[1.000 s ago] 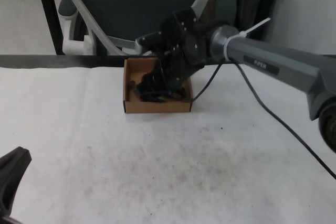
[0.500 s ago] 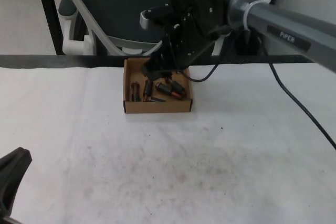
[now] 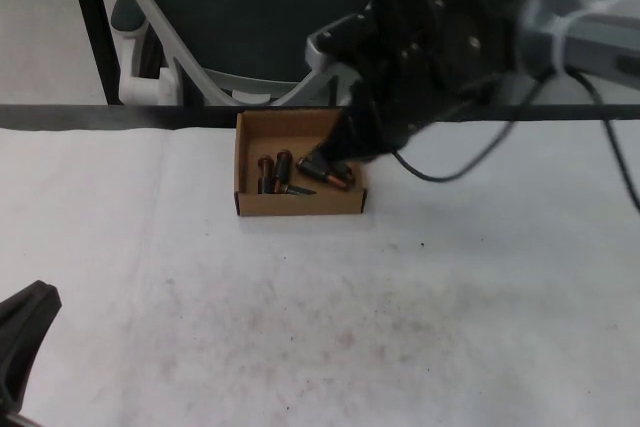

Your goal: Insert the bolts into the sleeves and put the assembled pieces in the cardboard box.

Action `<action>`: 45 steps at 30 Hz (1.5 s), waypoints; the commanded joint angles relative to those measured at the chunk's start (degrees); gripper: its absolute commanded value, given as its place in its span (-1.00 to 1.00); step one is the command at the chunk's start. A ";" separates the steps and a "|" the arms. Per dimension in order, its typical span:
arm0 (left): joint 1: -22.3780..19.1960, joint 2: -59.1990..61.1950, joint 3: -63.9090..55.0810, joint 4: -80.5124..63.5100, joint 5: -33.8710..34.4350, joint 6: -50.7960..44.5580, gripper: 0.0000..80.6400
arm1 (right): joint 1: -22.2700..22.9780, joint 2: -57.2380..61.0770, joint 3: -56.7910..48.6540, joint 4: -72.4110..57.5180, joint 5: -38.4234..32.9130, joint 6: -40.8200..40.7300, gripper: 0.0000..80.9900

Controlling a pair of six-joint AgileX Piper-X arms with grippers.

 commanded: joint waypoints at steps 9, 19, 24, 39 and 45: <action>-0.01 -0.47 -0.54 -0.49 0.79 0.04 -0.98 | -2.40 -26.53 40.39 -27.95 3.80 3.91 -0.98; -0.01 -0.47 -0.54 -2.38 3.80 -0.22 -0.98 | -5.58 -59.74 68.23 -40.62 11.69 8.45 -0.98; -0.01 -0.47 -0.54 -3.19 4.72 -1.48 -0.98 | -5.72 -80.17 77.98 -40.78 15.89 10.06 -0.98; -0.01 -0.47 -0.54 -4.05 5.40 -1.64 -0.98 | -5.59 -113.55 91.23 -22.35 16.83 13.28 -0.98; -0.01 -0.47 -0.54 -4.30 2.06 -1.49 -0.98 | -5.70 -112.52 92.95 -24.77 20.74 12.37 -0.98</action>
